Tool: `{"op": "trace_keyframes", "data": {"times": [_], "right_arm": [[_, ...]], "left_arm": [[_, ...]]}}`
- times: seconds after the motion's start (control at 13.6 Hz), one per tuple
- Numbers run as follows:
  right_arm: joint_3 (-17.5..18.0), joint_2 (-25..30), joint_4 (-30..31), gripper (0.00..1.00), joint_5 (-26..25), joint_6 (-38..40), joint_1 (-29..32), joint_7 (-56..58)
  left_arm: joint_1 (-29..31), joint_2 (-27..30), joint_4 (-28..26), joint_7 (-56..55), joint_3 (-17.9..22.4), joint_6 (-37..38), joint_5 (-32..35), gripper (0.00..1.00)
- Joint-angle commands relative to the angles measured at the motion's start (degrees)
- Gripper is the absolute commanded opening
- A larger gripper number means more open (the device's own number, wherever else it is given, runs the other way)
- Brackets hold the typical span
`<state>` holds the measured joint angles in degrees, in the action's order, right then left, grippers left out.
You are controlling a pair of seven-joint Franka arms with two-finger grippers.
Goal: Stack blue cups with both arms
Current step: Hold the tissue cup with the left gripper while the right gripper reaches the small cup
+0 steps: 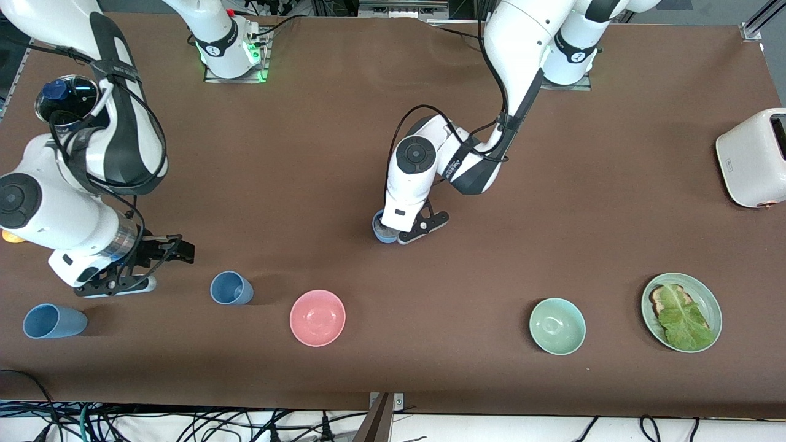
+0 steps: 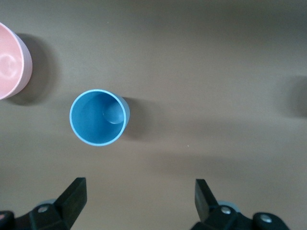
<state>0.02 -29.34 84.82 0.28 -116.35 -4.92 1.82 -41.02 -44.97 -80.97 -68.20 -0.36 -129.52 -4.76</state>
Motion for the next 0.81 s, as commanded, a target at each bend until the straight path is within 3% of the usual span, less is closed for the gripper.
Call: {"op": "trace_keyframes", "data": {"times": [0.0,0.07,0.73], "right_arm": [[0.1,-2.1,0.2,1.0,0.9,-3.8,-0.3,-0.2],[0.1,-2.9,0.2,1.0,1.0,-4.9,-0.6,-0.2],[0.1,-7.9,0.3,1.0,1.0,-11.9,-1.1,-0.2]], "left_arm": [[-0.6,-1.8,2.2,2.1,1.1,-0.4,0.0,0.64],[-0.6,-1.7,2.2,3.4,1.1,-0.6,0.1,1.0],[-0.6,-1.0,2.2,4.7,1.3,-0.6,0.2,1.0]]}}
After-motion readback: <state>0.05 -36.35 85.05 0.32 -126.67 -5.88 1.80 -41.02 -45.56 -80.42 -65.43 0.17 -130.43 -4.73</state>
